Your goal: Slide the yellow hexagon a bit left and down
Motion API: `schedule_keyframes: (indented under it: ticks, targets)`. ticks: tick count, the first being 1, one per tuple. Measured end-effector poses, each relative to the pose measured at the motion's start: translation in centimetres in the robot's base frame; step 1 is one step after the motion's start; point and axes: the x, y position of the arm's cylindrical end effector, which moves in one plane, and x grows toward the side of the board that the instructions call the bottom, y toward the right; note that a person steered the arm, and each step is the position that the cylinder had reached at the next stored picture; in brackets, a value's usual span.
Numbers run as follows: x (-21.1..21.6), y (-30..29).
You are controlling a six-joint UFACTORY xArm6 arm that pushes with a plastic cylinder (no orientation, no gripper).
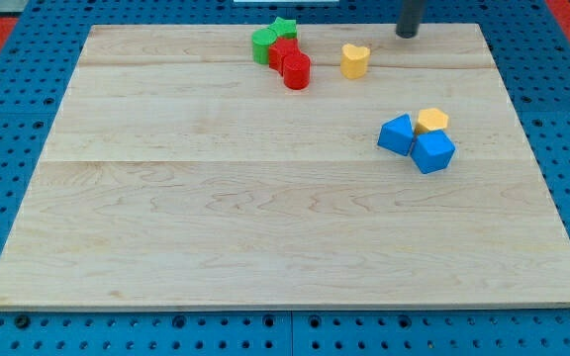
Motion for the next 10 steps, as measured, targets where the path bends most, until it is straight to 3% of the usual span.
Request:
schedule_keyframes:
  ticks: [7, 10]
  targets:
    - [5.1, -4.8]
    - [4.6, -8.3]
